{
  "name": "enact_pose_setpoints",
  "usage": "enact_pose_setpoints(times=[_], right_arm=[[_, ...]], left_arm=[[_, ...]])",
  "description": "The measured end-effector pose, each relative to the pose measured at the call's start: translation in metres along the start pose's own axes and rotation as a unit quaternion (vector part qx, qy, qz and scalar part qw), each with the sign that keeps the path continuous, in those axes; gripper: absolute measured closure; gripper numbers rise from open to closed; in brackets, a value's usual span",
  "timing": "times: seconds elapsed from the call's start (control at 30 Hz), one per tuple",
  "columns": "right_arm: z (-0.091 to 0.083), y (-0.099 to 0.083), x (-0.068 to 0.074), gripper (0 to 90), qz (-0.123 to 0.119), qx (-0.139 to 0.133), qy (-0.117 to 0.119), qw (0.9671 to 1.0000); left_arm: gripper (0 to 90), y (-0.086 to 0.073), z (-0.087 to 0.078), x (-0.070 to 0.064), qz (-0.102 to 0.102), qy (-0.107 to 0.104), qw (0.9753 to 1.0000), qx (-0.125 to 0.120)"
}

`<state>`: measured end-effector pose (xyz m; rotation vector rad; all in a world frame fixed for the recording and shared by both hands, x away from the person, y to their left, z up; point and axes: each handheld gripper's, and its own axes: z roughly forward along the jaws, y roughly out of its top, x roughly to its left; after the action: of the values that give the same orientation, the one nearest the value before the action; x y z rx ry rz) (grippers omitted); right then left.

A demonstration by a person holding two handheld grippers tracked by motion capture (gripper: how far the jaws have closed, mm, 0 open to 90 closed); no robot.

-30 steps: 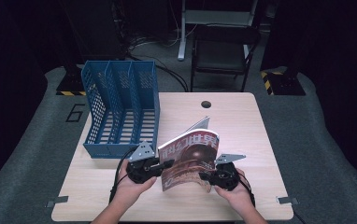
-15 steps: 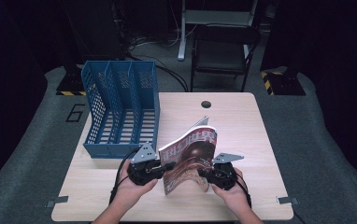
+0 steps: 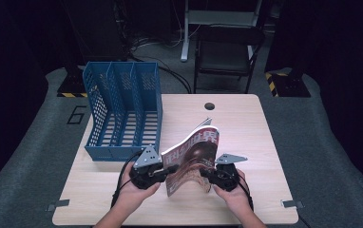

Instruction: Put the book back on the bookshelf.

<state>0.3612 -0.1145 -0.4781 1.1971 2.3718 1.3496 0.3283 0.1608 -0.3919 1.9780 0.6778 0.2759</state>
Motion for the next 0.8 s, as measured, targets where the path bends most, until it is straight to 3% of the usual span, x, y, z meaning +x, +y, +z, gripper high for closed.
enact_pose_setpoints(times=[0.43, 0.57, 0.6, 0.8], right_arm=[[0.001, -0.001, -0.006, 78.3, 0.003, -0.007, 0.002, 1.0000], [0.001, -0.002, -0.008, 71.9, 0.006, -0.008, 0.002, 0.9999], [0.000, -0.003, -0.009, 68.1, 0.011, -0.007, 0.004, 0.9999], [0.000, -0.002, -0.011, 58.8, 0.012, -0.013, 0.005, 0.9998]], left_arm=[[80.3, 0.004, 0.000, -0.001, 0.004, -0.013, 0.9996, 0.026], [78.1, 0.005, 0.000, -0.003, 0.011, -0.012, 0.9994, 0.030], [77.4, 0.007, 0.000, -0.003, 0.004, -0.015, 0.9992, 0.036], [72.8, 0.016, -0.004, -0.001, 0.007, -0.020, 0.9993, 0.031]])
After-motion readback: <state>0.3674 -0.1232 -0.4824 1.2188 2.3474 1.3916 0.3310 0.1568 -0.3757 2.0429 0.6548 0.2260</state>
